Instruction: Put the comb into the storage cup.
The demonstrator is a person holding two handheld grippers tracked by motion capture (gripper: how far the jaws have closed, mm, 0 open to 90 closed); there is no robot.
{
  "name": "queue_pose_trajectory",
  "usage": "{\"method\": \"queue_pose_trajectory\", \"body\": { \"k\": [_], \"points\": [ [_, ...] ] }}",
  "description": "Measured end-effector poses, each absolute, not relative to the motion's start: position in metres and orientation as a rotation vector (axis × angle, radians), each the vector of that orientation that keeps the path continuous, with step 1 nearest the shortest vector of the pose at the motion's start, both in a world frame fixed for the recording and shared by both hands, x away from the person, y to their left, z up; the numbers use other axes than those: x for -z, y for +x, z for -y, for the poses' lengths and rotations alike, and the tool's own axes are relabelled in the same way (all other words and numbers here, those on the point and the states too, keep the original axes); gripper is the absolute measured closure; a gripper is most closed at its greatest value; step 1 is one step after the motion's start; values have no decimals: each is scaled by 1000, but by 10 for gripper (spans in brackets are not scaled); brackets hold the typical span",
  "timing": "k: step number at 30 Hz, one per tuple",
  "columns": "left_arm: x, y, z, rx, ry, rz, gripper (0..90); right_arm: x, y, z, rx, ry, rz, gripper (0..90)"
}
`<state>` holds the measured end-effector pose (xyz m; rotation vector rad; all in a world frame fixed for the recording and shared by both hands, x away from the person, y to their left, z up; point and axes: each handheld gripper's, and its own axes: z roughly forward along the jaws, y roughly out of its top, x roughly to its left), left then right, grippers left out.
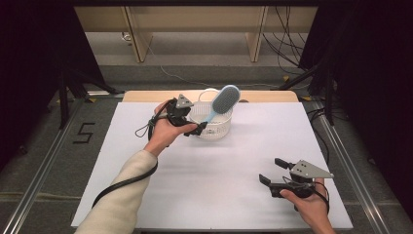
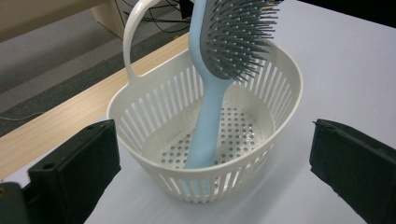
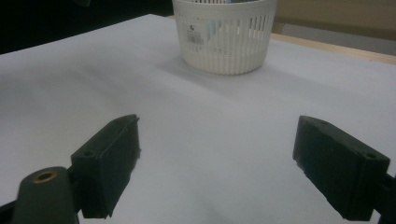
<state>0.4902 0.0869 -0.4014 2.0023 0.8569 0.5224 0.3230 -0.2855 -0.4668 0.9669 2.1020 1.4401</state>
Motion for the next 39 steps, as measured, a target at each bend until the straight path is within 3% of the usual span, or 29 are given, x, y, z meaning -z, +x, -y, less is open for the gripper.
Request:
{"method": "queue_pose_trajectory", "body": {
  "k": [39],
  "points": [
    [421,439,-143,-510,1946,-907,1,467,323,286,-1439,981,-2095,156]
  ]
}}
